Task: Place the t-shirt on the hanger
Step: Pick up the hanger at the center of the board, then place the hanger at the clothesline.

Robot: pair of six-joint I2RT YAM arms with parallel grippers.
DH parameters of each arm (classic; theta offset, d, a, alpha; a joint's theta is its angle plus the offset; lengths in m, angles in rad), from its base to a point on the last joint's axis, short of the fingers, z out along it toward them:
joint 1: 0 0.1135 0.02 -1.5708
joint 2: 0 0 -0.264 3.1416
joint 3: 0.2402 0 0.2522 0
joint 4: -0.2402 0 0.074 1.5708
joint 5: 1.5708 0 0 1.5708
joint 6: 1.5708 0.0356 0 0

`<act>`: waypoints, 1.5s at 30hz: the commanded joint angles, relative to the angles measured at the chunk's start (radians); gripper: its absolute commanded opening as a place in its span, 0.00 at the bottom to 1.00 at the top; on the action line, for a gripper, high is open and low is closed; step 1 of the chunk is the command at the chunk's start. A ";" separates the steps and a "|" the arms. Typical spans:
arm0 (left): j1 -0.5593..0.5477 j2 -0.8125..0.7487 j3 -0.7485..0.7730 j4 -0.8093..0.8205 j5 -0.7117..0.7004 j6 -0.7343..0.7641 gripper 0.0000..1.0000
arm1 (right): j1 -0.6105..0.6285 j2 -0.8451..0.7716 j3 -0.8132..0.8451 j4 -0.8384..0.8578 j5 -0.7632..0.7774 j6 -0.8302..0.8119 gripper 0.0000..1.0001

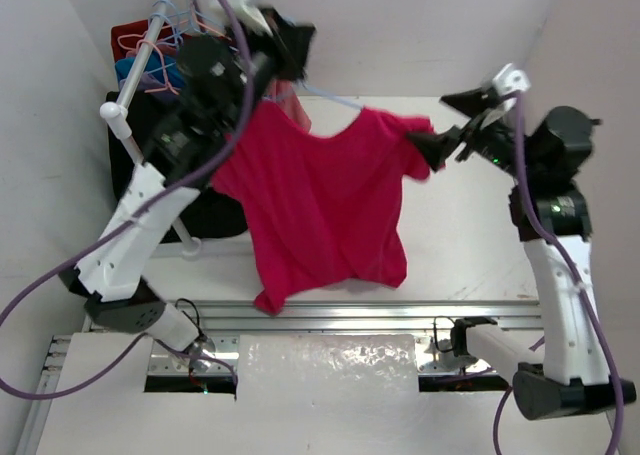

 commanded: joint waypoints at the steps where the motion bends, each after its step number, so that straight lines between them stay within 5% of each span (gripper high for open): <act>1: 0.062 0.120 0.426 -0.146 -0.053 0.160 0.00 | -0.001 -0.055 0.099 -0.029 0.265 0.077 0.99; 3: 0.062 0.186 0.589 -0.137 -0.067 0.232 0.00 | -0.001 -0.082 0.105 -0.026 0.283 0.077 0.99; 7: 0.062 -0.035 0.316 0.064 -0.052 0.227 0.00 | -0.001 -0.099 0.104 -0.063 0.286 0.057 0.99; 10: 0.062 -0.056 0.229 0.014 -0.015 0.243 0.00 | -0.001 -0.112 0.099 -0.092 0.296 0.071 0.99; 14: 0.064 -0.037 0.370 -0.224 0.096 0.219 0.00 | -0.001 -0.038 0.196 -0.296 0.256 0.103 0.99; 17: 0.064 -0.255 -0.144 0.264 -0.007 0.207 0.00 | -0.003 -0.104 0.064 -0.221 0.268 0.173 0.99; 21: 0.062 0.090 0.246 -0.260 0.164 0.152 0.00 | -0.005 -0.142 -0.080 -0.118 -0.014 0.307 0.99; 22: 0.062 0.061 0.226 -0.214 0.243 0.121 0.00 | -0.006 -0.133 -0.094 -0.094 -0.089 0.342 0.99; 23: 0.062 -0.111 0.015 -0.108 0.206 0.078 0.00 | -0.014 -0.142 -0.150 0.037 -0.338 0.400 0.99; 25: 0.067 -0.287 -0.257 0.268 0.041 0.049 0.00 | -0.018 -0.170 -0.212 0.178 -0.535 0.447 0.99; 26: 0.068 -0.327 -0.318 0.282 -0.069 0.047 0.00 | -0.020 -0.193 -0.200 0.058 -0.524 0.395 0.99; 27: 0.068 -0.334 -0.265 0.238 -0.163 0.061 0.00 | -0.021 -0.214 -0.183 -0.049 -0.268 0.218 0.99; 29: 0.068 -0.277 -0.094 0.072 -0.258 0.119 0.00 | -0.021 -0.234 -0.175 -0.185 0.024 0.140 0.99; 32: 0.068 -0.213 0.019 -0.063 -0.082 0.122 0.00 | -0.020 -0.198 -0.201 -0.140 -0.078 0.193 0.99; 33: 0.068 -0.240 0.005 -0.055 -0.033 0.113 0.00 | -0.020 -0.191 -0.223 -0.079 -0.196 0.230 0.99; 36: 0.068 -0.274 -0.045 0.011 0.038 0.087 0.00 | -0.020 -0.176 -0.277 0.037 -0.230 0.258 0.97; 41: 0.068 -0.253 -0.022 -0.019 0.068 0.114 0.00 | -0.020 -0.211 -0.240 0.080 -0.322 0.227 0.99; 45: 0.068 -0.233 -0.078 -0.012 0.083 0.136 0.00 | -0.020 -0.230 -0.137 -0.044 -0.293 0.116 0.99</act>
